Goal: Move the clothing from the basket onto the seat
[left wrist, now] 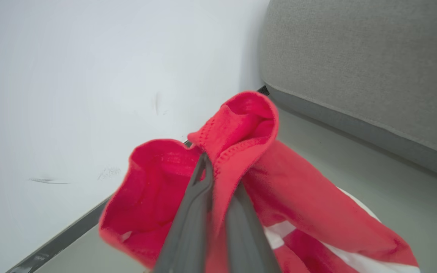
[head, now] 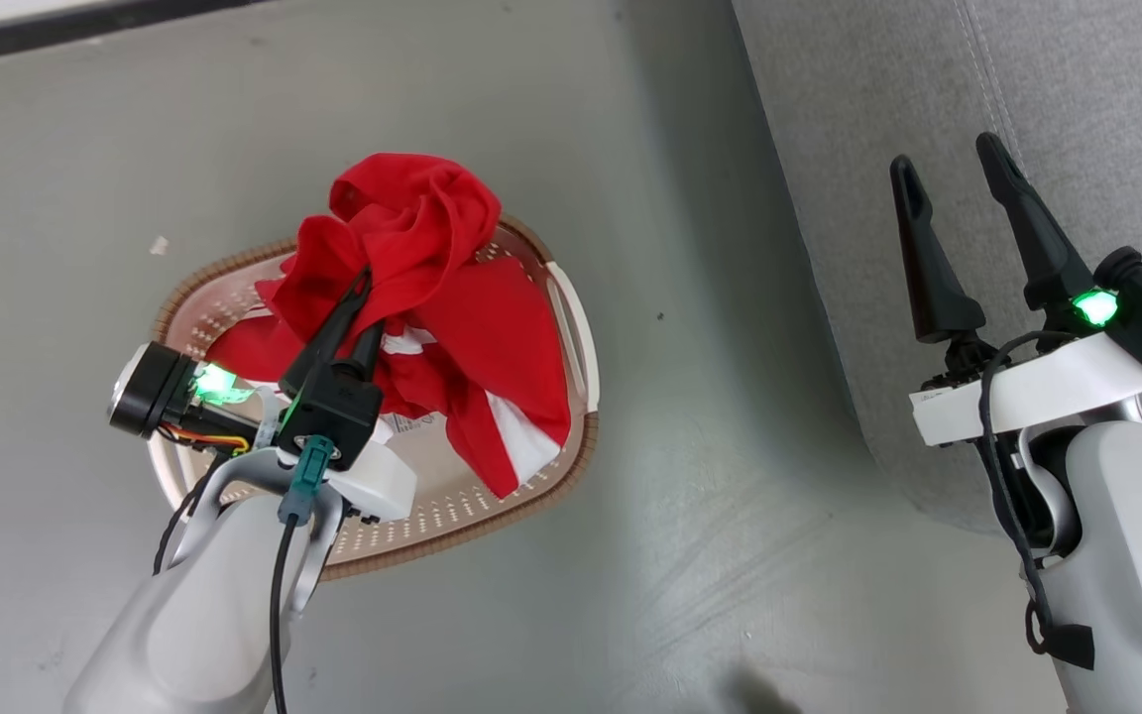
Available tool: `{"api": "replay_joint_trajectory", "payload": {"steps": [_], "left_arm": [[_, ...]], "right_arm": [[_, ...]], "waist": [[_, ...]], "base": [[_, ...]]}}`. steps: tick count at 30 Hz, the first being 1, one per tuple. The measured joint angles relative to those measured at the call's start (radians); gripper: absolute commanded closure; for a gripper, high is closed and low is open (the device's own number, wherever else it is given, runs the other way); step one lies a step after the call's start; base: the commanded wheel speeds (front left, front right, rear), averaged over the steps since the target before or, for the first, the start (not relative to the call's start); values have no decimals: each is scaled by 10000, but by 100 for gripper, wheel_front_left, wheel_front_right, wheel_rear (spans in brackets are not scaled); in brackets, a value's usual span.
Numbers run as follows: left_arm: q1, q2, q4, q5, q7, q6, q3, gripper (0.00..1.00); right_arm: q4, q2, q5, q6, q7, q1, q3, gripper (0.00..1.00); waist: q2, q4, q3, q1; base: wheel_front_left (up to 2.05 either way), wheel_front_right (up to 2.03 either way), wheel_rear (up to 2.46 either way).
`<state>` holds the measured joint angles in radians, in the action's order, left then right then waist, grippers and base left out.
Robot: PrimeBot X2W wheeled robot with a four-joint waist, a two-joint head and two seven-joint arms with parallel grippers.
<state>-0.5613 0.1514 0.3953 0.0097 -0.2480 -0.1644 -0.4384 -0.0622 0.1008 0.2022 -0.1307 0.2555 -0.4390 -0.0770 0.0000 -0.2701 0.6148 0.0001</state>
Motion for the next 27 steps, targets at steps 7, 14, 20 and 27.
{"api": "replay_joint_trajectory", "payload": {"steps": [7, 14, 20, 27], "left_arm": [[13, 59, -817, 0, -4, 13, -157, 100], [11, 140, -1350, 23, -12, 339, -447, 100], [-24, 138, -1582, 23, -13, 731, -744, 100], [-101, 19, -1616, -50, 0, 1267, -1055, 100]], "right_arm": [[-69, 320, -163, 0, 0, 148, -311, 0], [-119, 535, -196, 0, 0, 431, -719, 0], [-134, 792, -357, 0, 0, 654, -1277, 0], [-146, 1145, -368, 0, 0, 770, -2075, 0]], "waist": [[0, 369, -615, 0], [0, 652, -1283, 0], [0, 850, -1966, 0], [0, 956, -2649, -1]], "base": [[0, 0, 0], [0, 0, 0], [0, 0, 0], [0, 0, 0]]}}
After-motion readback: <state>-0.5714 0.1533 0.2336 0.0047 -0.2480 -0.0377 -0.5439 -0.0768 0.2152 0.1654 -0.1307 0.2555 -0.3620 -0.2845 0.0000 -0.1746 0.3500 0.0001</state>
